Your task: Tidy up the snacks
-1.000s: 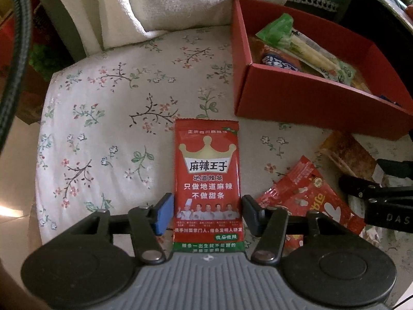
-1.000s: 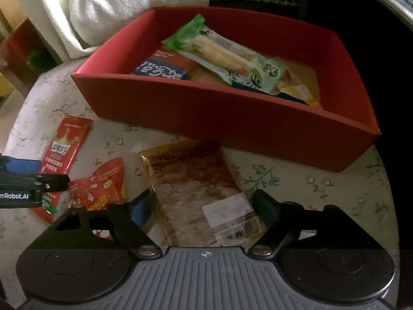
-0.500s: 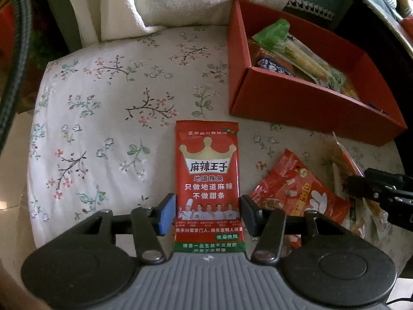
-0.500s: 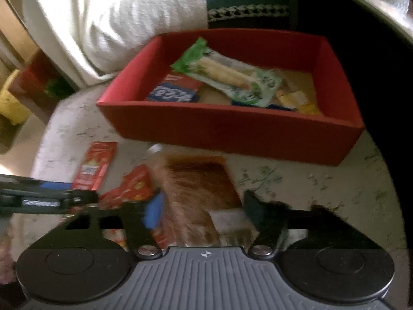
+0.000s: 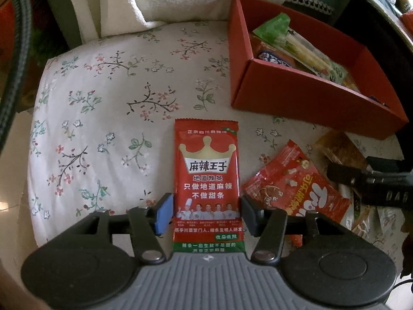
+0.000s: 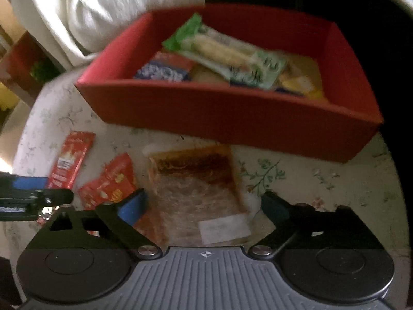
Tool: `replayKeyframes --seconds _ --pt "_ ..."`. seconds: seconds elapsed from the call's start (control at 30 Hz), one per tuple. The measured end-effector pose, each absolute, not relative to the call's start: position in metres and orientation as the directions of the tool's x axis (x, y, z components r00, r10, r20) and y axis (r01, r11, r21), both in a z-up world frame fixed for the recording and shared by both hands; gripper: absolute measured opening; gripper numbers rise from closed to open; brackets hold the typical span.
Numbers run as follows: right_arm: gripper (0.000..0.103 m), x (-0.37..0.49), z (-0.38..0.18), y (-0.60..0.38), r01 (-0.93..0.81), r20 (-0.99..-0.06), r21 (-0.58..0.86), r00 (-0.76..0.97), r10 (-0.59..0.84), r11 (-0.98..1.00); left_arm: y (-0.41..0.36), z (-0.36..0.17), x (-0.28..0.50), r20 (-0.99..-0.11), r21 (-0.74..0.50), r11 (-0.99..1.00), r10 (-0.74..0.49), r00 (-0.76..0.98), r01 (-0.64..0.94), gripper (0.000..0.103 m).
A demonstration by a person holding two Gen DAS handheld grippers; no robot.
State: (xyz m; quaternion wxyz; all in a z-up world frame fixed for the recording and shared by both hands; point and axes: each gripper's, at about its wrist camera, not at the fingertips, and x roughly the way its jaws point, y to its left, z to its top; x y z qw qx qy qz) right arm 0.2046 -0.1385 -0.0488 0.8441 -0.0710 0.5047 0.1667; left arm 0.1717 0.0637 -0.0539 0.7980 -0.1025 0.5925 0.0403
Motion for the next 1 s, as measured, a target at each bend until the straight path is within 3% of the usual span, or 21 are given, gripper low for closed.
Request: replayKeyframes --seconds 0.2,0.4,0.43,0.5,0.67,0.77,0.83,0.93,1.0 --pt "0.103 0.209 -0.049 -0.145 -0.287 -0.861 0.12 0.446 0.243 0.951 0.066 -0.054 0.172 -0.954 -0.123 0.976 -0.067 0.294 -0.178 0.049" --pt "0.102 0.202 -0.055 -0.13 -0.387 -0.878 -0.03 0.451 0.161 0.922 0.063 -0.054 0.172 -0.953 -0.116 0.979 -0.062 0.297 -0.166 0.052" --pt "0.1 0.201 -0.054 -0.128 -0.387 -0.878 -0.047 0.455 0.147 0.921 0.062 -0.055 0.173 -0.953 -0.114 0.98 -0.062 0.295 -0.161 0.055" --pt "0.086 0.199 -0.052 -0.127 -0.372 -0.876 -0.083 0.47 0.11 0.924 0.061 -0.056 0.175 -0.953 -0.129 0.978 -0.077 0.293 -0.163 0.062" --pt "0.081 0.196 -0.042 -0.14 -0.35 -0.873 -0.015 0.462 0.159 0.937 0.069 -0.058 0.177 -0.95 -0.139 0.966 -0.067 0.306 -0.22 0.062" --pt "0.081 0.195 -0.038 -0.148 -0.325 -0.873 0.011 0.459 0.168 0.946 0.069 -0.06 0.181 -0.948 -0.154 0.961 -0.078 0.308 -0.231 0.071" --pt "0.081 0.194 -0.035 -0.15 -0.311 -0.868 0.014 0.469 0.166 0.95 0.061 -0.061 0.183 -0.949 -0.115 0.968 -0.041 0.312 -0.223 0.07" --pt "0.08 0.193 -0.026 -0.152 -0.296 -0.854 0.037 0.487 0.184 0.954 0.049 -0.061 0.184 -0.946 -0.017 0.978 0.051 0.32 -0.206 0.053" --pt "0.08 0.192 -0.023 -0.154 -0.292 -0.846 0.051 0.495 0.197 0.955 0.051 -0.059 0.182 -0.944 -0.015 0.979 0.053 0.325 -0.206 0.045"
